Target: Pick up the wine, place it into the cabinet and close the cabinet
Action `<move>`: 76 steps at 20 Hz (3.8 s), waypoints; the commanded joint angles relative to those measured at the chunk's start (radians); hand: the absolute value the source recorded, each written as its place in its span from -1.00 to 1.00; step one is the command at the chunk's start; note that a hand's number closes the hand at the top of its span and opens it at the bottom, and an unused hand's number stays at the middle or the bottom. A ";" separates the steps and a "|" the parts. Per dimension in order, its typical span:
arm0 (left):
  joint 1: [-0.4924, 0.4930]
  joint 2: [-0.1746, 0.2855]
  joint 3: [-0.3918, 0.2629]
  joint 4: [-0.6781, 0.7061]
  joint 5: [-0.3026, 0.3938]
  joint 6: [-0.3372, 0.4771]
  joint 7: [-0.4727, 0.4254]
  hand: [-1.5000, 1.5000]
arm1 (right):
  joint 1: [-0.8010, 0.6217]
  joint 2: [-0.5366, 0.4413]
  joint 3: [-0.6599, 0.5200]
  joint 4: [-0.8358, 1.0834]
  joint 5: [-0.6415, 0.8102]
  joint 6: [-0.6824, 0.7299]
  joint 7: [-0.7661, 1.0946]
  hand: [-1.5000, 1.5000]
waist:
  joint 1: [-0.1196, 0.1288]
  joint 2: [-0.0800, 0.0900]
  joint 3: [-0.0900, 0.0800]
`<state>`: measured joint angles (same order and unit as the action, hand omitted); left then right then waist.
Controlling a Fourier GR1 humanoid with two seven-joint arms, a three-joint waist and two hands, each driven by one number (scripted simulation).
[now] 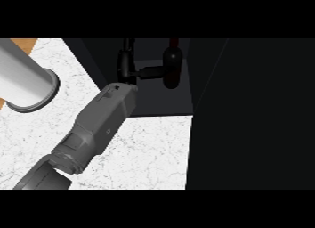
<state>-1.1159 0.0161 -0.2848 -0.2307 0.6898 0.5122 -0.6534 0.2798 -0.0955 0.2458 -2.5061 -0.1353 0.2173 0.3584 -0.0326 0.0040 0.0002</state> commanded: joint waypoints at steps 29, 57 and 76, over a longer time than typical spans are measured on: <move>0.771 0.148 -0.293 -1.218 -0.126 0.108 0.242 -1.00 | 0.079 -0.035 0.009 -0.203 -0.064 -0.042 0.062 -1.00 | 0.050 -0.017 0.000; 1.332 0.448 -0.249 -1.715 -0.147 0.021 0.119 -1.00 | -0.049 -0.082 0.487 -0.123 0.049 0.087 0.202 1.00 | 0.047 -0.010 -0.005; 1.597 0.683 0.067 -1.850 0.118 -0.306 0.085 -1.00 | -0.624 0.094 0.636 0.274 0.127 -0.396 0.301 1.00 | 0.102 -0.009 -0.007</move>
<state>0.4403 0.6592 -0.2779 -2.0554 0.7557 0.2700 -0.5712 -0.1786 -0.0341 0.8193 -2.3305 -0.0187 -0.0455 0.6749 0.0577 -0.0071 -0.0071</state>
